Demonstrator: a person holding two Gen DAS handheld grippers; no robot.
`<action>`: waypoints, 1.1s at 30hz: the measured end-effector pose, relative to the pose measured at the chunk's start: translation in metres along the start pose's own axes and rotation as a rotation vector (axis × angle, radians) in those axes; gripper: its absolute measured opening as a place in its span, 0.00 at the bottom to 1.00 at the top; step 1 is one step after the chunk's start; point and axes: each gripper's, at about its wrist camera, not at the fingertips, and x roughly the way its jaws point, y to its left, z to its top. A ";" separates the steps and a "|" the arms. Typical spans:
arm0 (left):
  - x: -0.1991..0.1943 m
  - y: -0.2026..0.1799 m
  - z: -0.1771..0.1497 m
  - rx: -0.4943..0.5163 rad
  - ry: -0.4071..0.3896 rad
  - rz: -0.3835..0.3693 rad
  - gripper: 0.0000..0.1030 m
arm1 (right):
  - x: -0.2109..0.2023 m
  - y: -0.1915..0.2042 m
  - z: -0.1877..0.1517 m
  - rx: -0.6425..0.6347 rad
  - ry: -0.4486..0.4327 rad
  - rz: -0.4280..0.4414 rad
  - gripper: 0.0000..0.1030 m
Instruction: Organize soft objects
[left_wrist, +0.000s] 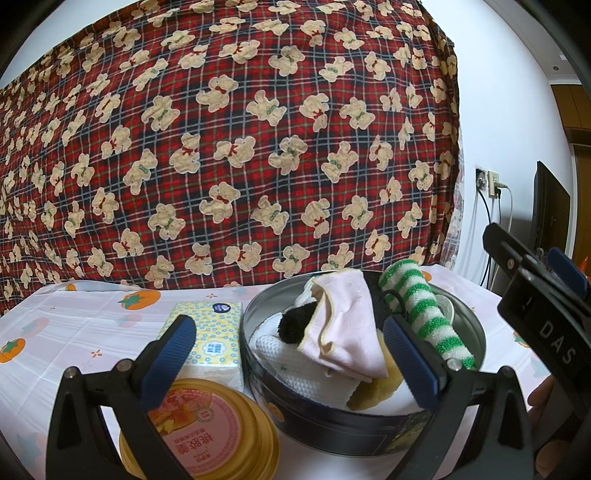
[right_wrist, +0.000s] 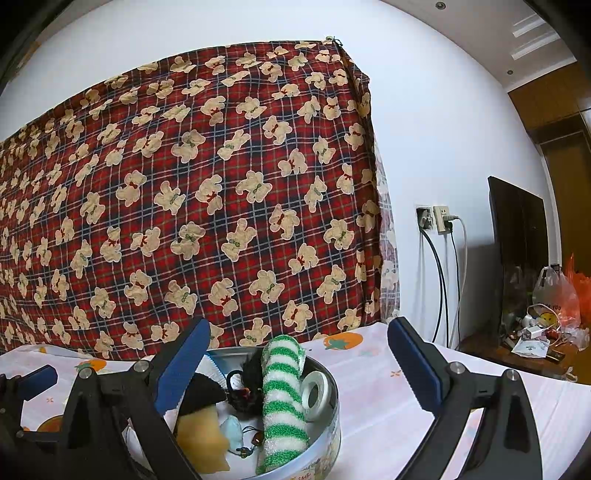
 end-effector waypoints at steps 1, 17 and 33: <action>0.000 0.000 0.000 0.000 -0.001 0.000 1.00 | 0.000 0.000 0.000 0.000 0.000 0.000 0.96; 0.000 -0.001 0.000 0.003 -0.002 0.002 1.00 | 0.000 0.000 0.000 -0.001 -0.001 0.003 0.96; -0.002 -0.001 0.000 0.007 0.001 0.001 1.00 | 0.000 0.000 0.000 -0.002 -0.003 0.002 0.96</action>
